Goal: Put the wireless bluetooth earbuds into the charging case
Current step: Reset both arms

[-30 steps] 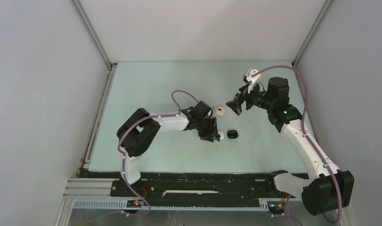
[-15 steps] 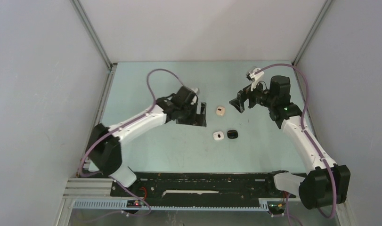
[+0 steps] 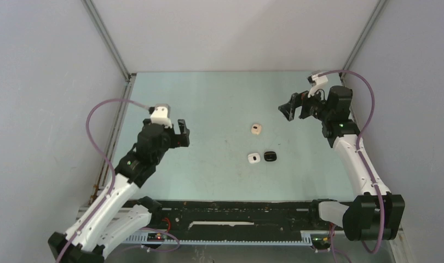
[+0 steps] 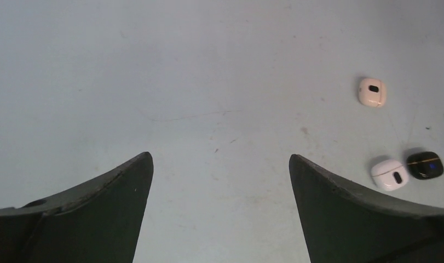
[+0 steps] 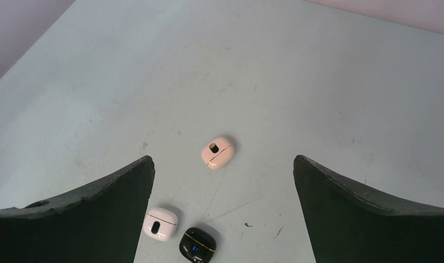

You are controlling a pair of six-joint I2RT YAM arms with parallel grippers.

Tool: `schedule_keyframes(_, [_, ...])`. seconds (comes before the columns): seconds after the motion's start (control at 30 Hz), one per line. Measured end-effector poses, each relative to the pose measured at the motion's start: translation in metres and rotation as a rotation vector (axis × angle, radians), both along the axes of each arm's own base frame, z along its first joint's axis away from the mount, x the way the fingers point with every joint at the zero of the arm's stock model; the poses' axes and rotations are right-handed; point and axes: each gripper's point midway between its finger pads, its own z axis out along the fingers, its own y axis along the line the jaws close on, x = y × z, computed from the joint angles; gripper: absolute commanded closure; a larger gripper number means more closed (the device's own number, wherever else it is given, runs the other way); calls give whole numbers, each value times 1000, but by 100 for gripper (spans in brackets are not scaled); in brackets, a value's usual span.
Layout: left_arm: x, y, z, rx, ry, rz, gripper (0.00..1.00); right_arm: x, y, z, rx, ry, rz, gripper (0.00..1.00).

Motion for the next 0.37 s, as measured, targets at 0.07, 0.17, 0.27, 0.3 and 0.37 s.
schedule_keyframes(0.07, [-7,14,-6,14,-67,32,0,3,-7,2,27,13,-36,0])
schedule_keyframes(0.17, [-8,34,5,31,-162,113,0,4,-18,4,38,18,-88,0])
schedule_keyframes(0.27, [-3,43,22,30,-235,166,0,0,-24,9,32,13,-117,0])
schedule_keyframes(0.3, [-2,44,25,32,-248,170,0,-1,-25,12,30,4,-122,0])
schedule_keyframes(0.37, [1,42,25,35,-251,169,0,-3,-26,16,27,-11,-132,0])
